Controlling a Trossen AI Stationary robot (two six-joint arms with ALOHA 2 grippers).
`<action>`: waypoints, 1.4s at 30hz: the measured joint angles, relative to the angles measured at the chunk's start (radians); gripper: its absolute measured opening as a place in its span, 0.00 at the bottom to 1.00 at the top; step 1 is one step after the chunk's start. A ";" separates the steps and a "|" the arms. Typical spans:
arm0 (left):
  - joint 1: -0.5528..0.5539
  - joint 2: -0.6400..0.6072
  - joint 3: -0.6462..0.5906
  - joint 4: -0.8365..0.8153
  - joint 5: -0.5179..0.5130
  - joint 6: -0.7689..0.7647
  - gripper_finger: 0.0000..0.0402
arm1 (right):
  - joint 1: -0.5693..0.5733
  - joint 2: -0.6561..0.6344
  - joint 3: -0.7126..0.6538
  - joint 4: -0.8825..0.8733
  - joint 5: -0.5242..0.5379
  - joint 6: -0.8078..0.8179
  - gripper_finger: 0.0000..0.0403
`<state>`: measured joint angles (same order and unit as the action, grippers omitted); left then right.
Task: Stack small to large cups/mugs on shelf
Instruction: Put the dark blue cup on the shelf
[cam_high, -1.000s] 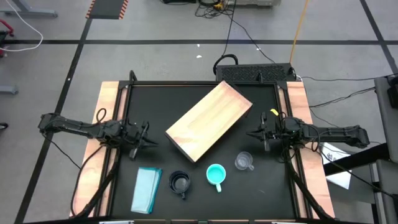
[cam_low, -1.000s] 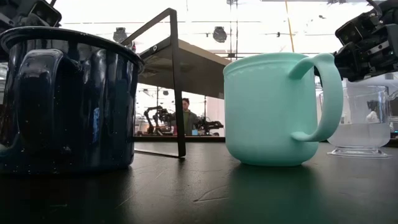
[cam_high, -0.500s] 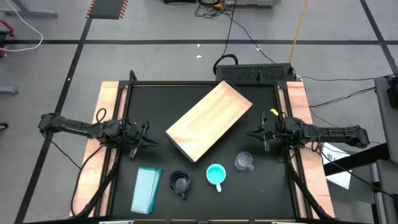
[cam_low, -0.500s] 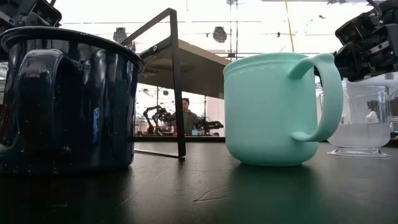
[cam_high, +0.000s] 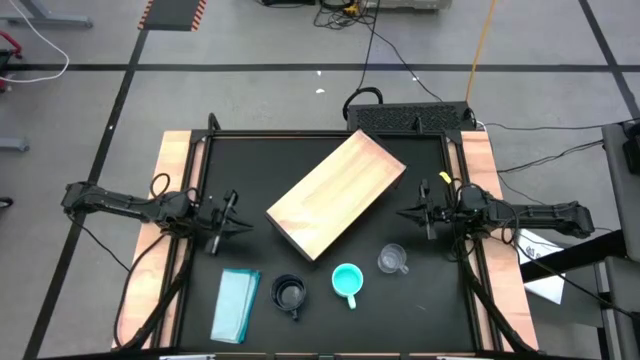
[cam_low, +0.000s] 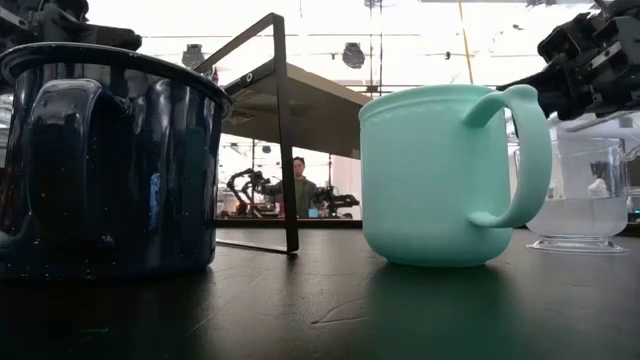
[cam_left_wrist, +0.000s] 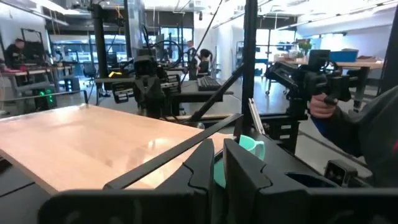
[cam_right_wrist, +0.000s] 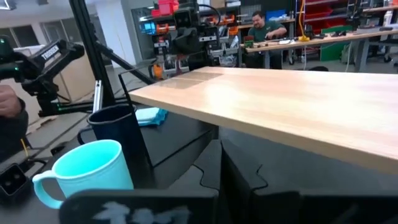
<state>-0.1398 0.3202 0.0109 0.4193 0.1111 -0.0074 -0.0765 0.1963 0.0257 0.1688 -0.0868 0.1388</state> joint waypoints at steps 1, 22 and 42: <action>0.000 0.000 0.000 -0.002 0.009 0.002 0.07 | 0.000 0.000 0.000 0.000 0.000 -0.004 0.00; -0.008 0.000 0.000 0.050 0.073 0.006 0.00 | 0.000 0.000 0.000 0.111 -0.101 -0.105 0.00; -0.104 0.000 0.030 0.025 -0.009 0.047 0.00 | 0.001 0.010 0.015 0.234 -0.201 -0.131 0.00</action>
<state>-0.2442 0.3206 0.0406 0.4438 0.1025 0.0399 -0.0753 0.2058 0.0404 0.4032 -0.2875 0.0075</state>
